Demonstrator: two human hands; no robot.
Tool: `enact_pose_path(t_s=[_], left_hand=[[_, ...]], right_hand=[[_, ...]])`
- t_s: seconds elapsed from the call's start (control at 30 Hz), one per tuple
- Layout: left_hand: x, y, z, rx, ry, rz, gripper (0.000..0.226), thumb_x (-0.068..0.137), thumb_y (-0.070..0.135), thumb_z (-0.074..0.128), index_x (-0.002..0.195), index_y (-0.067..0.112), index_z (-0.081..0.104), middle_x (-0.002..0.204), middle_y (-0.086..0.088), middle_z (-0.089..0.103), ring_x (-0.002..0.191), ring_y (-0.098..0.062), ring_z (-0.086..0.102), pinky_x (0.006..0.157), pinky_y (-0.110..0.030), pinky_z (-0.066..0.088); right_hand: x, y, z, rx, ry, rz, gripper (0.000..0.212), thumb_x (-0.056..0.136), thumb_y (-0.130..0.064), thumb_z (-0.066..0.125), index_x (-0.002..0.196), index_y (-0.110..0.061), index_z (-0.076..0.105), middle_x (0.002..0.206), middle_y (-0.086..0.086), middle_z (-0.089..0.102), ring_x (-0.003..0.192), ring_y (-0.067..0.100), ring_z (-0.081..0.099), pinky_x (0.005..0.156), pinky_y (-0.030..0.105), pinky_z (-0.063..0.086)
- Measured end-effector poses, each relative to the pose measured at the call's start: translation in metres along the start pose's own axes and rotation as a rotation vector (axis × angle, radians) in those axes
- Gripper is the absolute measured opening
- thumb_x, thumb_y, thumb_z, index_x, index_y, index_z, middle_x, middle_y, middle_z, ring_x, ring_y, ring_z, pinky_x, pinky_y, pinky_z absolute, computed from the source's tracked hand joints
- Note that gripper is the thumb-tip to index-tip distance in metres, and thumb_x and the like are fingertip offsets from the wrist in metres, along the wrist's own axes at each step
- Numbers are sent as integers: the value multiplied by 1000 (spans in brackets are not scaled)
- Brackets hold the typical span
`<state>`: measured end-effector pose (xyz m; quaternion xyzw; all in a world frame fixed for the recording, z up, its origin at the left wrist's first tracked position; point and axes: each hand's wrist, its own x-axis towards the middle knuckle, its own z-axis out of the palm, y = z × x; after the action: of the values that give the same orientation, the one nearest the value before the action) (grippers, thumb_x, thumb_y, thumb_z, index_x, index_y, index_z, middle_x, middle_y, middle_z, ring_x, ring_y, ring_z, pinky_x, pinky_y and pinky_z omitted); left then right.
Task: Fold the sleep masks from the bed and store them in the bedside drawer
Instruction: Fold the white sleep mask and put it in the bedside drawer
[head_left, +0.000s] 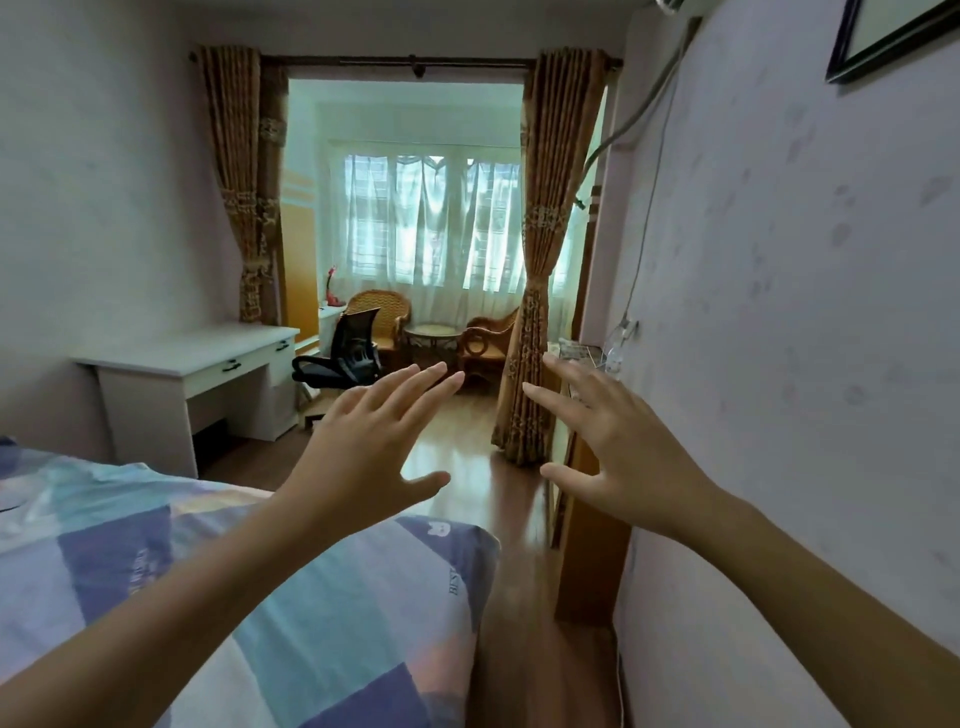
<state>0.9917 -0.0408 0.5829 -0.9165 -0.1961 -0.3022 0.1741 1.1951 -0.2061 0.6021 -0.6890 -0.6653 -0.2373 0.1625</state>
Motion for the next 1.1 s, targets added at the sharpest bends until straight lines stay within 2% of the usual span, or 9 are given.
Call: enact_pose_path(t_s=[0.3, 0.43, 0.63, 0.73, 0.87, 1.0, 1.1], left_hand=[[138, -39, 132, -10, -19, 4, 94, 74, 73, 44, 149, 35, 5, 157, 10, 17, 143, -17, 21, 109, -42, 29], [196, -59, 196, 27, -14, -18, 96, 74, 73, 49, 150, 33, 7, 156, 8, 18, 143, -17, 22, 107, -37, 21], [279, -93, 272, 42, -28, -69, 96, 75, 73, 48, 150, 35, 2, 157, 11, 10, 144, -14, 14, 109, -34, 15], [318, -118, 308, 60, -42, -91, 96, 75, 74, 48, 150, 35, 2, 157, 12, 9, 144, -13, 13, 109, -34, 14], [359, -165, 359, 86, -53, -136, 98, 73, 74, 50, 149, 36, 2, 156, 13, 8, 143, -12, 13, 108, -35, 17], [403, -218, 414, 75, -55, -184, 99, 72, 76, 47, 148, 39, -5, 152, 16, -3, 142, -9, 7, 108, -34, 14], [438, -252, 452, 77, -75, -204, 98, 71, 79, 45, 149, 37, 0, 153, 15, 4, 143, -15, 17, 108, -37, 22]], right_hand=[[101, 130, 89, 29, 7, 36, 75, 84, -46, 60, 147, -38, 21, 159, -8, 9, 146, 15, 8, 117, 39, 12], [151, 195, 139, 9, -12, 17, 75, 85, -48, 59, 148, -38, 19, 160, -8, 6, 146, 13, 6, 114, 35, 8], [233, 282, 192, 16, -37, -47, 75, 86, -48, 58, 148, -38, 17, 160, -10, 2, 146, 13, 2, 112, 29, 0], [282, 317, 224, 42, -53, -77, 75, 87, -47, 59, 148, -37, 17, 160, -8, 3, 147, 15, 4, 113, 29, 0], [349, 352, 274, 65, -46, -122, 78, 85, -45, 61, 149, -34, 18, 160, -4, 10, 146, 19, 10, 114, 34, 7], [415, 383, 325, 60, -59, -150, 81, 86, -46, 60, 149, -37, 10, 160, -7, 4, 147, 15, 3, 114, 31, 1], [458, 408, 356, 59, -72, -160, 77, 86, -44, 60, 149, -37, 14, 160, -6, 4, 147, 16, 3, 115, 33, 4]])
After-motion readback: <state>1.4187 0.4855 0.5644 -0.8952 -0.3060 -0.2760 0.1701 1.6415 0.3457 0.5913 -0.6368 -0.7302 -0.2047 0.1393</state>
